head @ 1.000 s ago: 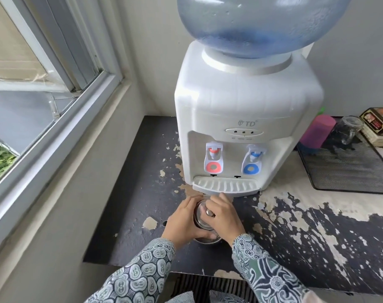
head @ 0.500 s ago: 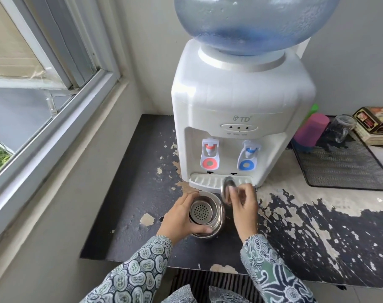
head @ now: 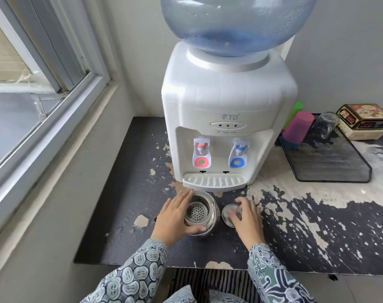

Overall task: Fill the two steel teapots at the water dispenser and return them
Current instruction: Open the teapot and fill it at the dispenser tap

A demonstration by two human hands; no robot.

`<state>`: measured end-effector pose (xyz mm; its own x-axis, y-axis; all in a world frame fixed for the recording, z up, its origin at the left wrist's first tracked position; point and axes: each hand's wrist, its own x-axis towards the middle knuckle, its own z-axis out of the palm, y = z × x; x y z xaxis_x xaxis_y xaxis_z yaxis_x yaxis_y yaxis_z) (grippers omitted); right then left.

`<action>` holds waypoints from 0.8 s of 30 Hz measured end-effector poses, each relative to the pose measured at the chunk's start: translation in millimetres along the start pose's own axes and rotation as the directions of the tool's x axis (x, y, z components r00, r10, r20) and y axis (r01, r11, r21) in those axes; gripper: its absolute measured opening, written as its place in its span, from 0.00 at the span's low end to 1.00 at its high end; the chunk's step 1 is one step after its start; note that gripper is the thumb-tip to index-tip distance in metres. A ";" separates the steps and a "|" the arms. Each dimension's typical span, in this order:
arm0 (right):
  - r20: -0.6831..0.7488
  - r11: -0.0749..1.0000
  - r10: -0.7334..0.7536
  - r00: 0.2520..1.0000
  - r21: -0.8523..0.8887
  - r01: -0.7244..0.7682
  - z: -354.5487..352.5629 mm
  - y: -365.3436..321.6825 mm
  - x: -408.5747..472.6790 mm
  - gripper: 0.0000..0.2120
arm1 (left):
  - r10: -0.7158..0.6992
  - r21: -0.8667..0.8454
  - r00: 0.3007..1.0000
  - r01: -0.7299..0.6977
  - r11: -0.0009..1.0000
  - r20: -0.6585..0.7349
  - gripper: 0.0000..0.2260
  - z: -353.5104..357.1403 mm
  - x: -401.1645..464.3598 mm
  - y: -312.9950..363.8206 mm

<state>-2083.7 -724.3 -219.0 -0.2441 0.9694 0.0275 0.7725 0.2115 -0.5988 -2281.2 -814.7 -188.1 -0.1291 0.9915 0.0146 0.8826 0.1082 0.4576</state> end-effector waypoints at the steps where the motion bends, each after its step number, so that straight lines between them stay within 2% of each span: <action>1: -0.022 0.998 -0.014 1.000 0.064 0.015 -1.7 -8.2 -0.8 0.14 | 0.000 0.070 0.998 0.004 0.998 -0.063 0.50 2.1 -3.7 1.1; 3: 0.017 0.985 -0.053 0.998 0.167 0.049 -1.1 -23.0 -2.6 0.13 | -0.040 0.129 0.991 0.057 0.990 -0.128 0.48 6.6 -12.9 1.3; 5: 0.109 0.978 -0.090 0.990 0.200 0.067 3.5 -32.6 -4.1 0.13 | -0.088 0.167 0.989 0.107 0.980 -0.115 0.49 8.9 -21.2 1.4; 11: 0.348 0.882 -0.076 0.934 0.460 -0.100 14.0 -44.3 -14.3 0.22 | -0.163 0.274 0.986 0.163 0.948 -0.021 0.52 14.8 -29.8 -7.3; 19: 0.249 0.893 -0.008 0.969 0.438 -0.105 1.2 -63.0 2.2 0.22 | -0.115 0.160 0.990 0.128 0.979 -0.087 0.53 -5.1 -2.3 -9.3; 22: 0.278 0.888 -0.008 0.960 0.444 -0.121 -12.3 -75.6 24.7 0.24 | -0.085 0.119 0.990 0.099 0.988 -0.116 0.57 -26.9 20.7 -7.6; 24: 0.293 0.879 -0.022 0.956 0.461 -0.121 -18.9 -83.2 37.6 0.23 | -0.094 0.090 0.993 0.100 0.991 -0.072 0.59 -41.6 34.8 -6.5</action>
<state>-2146.1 -703.0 -153.0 -0.4221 0.8854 -0.1947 0.4387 0.0115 -0.8986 -2310.2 -783.9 -153.6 -0.2437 0.9692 0.0358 0.9023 0.2130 0.3748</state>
